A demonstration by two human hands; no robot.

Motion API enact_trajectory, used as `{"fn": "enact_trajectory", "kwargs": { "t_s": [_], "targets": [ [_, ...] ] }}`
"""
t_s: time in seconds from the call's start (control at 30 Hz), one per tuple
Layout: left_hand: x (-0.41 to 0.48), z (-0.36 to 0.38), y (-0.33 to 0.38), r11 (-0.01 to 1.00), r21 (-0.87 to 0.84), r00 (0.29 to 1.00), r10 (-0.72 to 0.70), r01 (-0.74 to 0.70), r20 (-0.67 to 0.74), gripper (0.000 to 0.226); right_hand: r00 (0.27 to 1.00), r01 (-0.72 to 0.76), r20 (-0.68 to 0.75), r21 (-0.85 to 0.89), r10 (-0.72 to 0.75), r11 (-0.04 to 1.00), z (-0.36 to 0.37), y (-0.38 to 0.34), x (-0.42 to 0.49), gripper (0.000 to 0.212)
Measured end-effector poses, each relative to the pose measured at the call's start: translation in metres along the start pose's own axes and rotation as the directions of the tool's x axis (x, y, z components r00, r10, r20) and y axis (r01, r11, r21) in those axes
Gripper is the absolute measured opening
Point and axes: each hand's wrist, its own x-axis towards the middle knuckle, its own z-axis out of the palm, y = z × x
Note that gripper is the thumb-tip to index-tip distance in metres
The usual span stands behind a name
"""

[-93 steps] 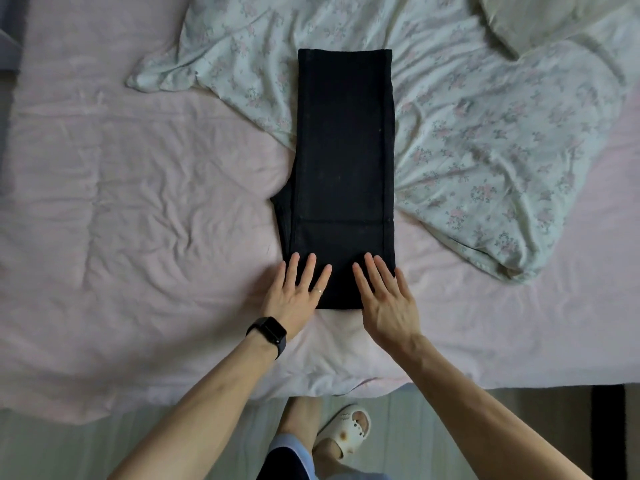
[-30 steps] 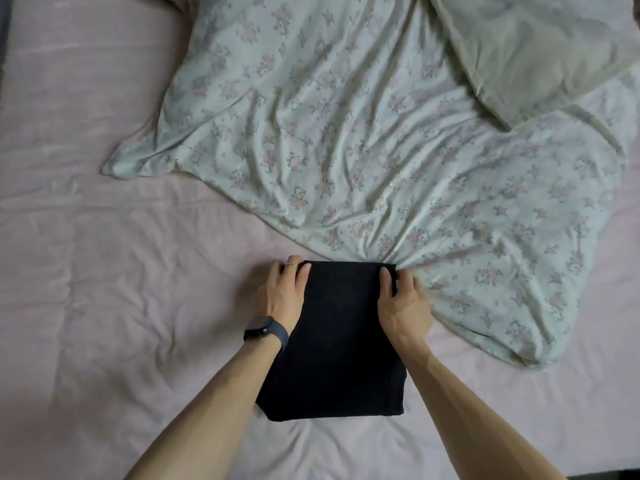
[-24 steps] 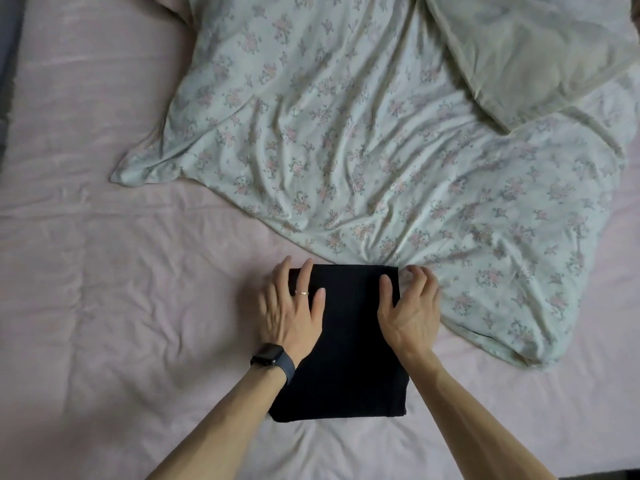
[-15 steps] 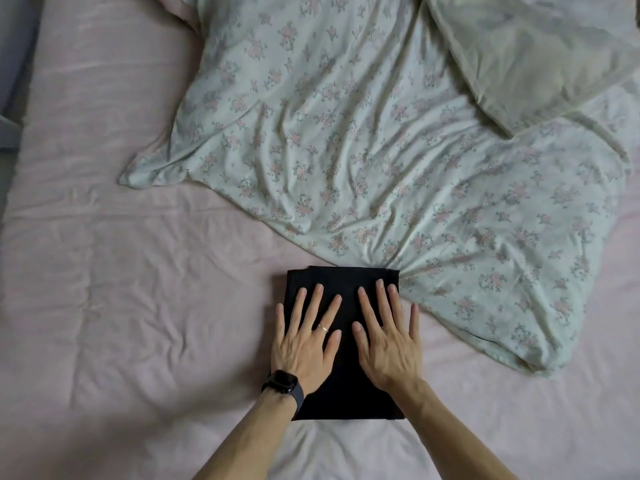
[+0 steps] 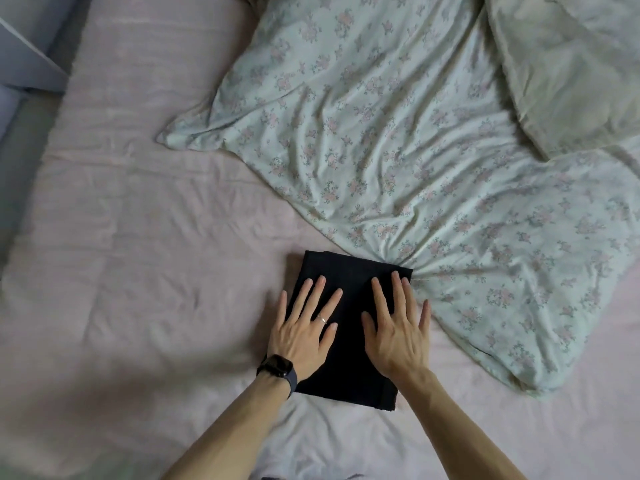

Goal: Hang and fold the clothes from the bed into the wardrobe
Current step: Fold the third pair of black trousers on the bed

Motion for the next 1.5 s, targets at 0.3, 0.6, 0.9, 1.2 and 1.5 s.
{"fn": "enact_trajectory", "kwargs": {
  "t_s": [0.3, 0.6, 0.9, 1.2, 1.5],
  "targets": [
    [-0.083, -0.009, 0.058, 0.759, -0.225, 0.786, -0.616, 0.611, 0.058, 0.07, 0.878, 0.444, 0.211, -0.029, -0.429, 0.895, -0.048, -0.018, 0.064, 0.076],
    [-0.059, -0.004, 0.136, 0.023, -0.54, 0.243, -0.908, 0.841, 0.341, 0.084, 0.819, 0.539, 0.315, -0.134, -0.48, 0.832, -0.041, -0.006, 0.095, 0.103],
    [-0.038, 0.01, 0.148, -0.102, -0.719, 0.119, -0.961, 0.687, 0.25, 0.094, 0.805, 0.564, 0.282, -0.091, -0.522, 0.821, -0.031, -0.011, 0.107, 0.106],
    [-0.034, -0.005, 0.153, -0.002, -0.758, 0.163, -0.976, 0.653, 0.144, 0.092, 0.751, 0.649, 0.117, -0.309, -0.65, 0.695, -0.03, 0.002, 0.08, 0.096],
    [-0.049, -0.042, 0.119, 0.325, -0.646, 0.459, -0.887, 0.69, 0.044, 0.083, 0.814, 0.578, 0.108, -0.045, -0.571, 0.815, -0.038, 0.021, 0.027, 0.092]
  ]
}}
